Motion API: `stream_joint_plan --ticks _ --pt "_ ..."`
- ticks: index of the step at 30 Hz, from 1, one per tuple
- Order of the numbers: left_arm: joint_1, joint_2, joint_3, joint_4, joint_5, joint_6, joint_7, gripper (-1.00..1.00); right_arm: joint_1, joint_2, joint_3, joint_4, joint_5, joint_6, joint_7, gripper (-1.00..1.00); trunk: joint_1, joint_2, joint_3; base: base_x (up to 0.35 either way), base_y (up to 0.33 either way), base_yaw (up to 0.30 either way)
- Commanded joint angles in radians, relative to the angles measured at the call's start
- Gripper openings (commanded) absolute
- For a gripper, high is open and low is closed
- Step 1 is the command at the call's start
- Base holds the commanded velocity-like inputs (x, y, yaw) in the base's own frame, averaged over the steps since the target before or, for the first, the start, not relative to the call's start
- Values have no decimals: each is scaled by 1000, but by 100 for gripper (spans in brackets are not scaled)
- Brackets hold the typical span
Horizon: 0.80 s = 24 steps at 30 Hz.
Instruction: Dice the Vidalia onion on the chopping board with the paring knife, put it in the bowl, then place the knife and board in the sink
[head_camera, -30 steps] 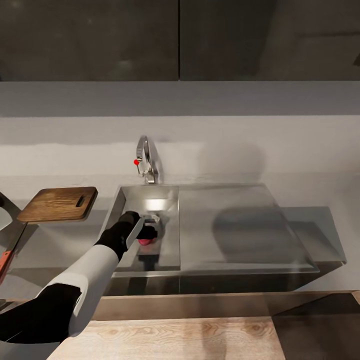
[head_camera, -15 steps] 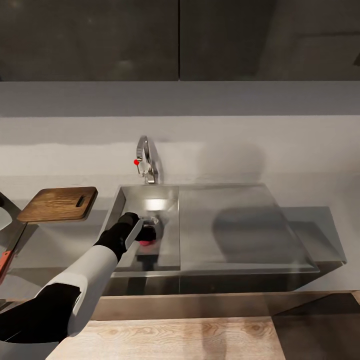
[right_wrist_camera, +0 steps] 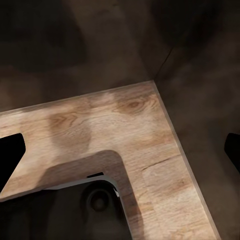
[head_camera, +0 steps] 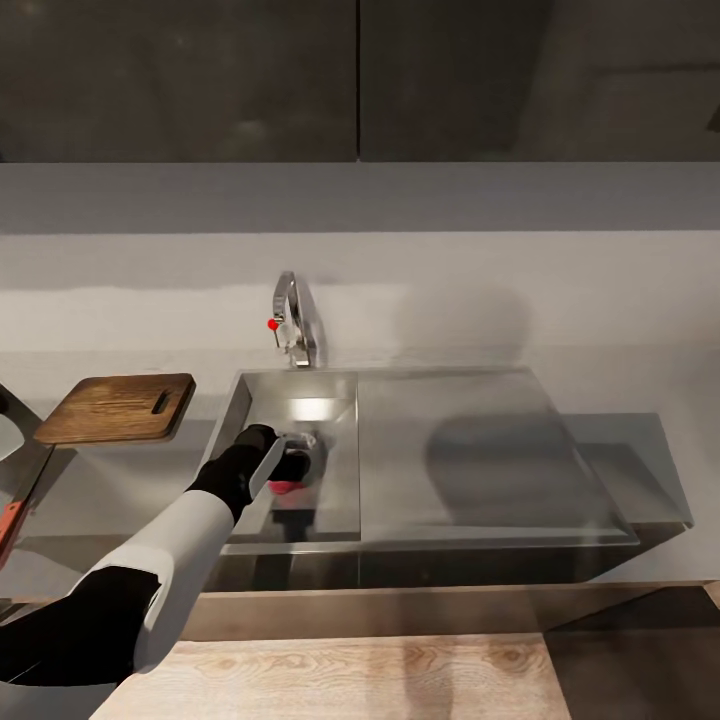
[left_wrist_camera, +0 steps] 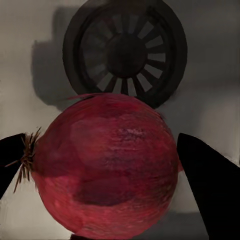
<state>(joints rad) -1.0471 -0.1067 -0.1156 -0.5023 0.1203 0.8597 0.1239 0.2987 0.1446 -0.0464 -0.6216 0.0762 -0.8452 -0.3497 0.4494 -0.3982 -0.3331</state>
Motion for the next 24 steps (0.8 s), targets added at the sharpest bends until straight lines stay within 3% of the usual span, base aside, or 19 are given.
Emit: stream_joint_plan --ticks 1,8,24 --pt "-1 1 -6 -1 7 4 8 -100 0 1 -4 -1 8 1 -3 100 1 -2 -2 0 0 0" --pt "-1 1 -6 -10 7 5 9 -100 0 1 -4 -1 8 0 -3 100 1 -2 1 0 0 0" --pt "-1 1 -6 -162 8 46 11 -100 0 1 -6 -1 8 0 -3 100 1 -2 26 0 0 0"
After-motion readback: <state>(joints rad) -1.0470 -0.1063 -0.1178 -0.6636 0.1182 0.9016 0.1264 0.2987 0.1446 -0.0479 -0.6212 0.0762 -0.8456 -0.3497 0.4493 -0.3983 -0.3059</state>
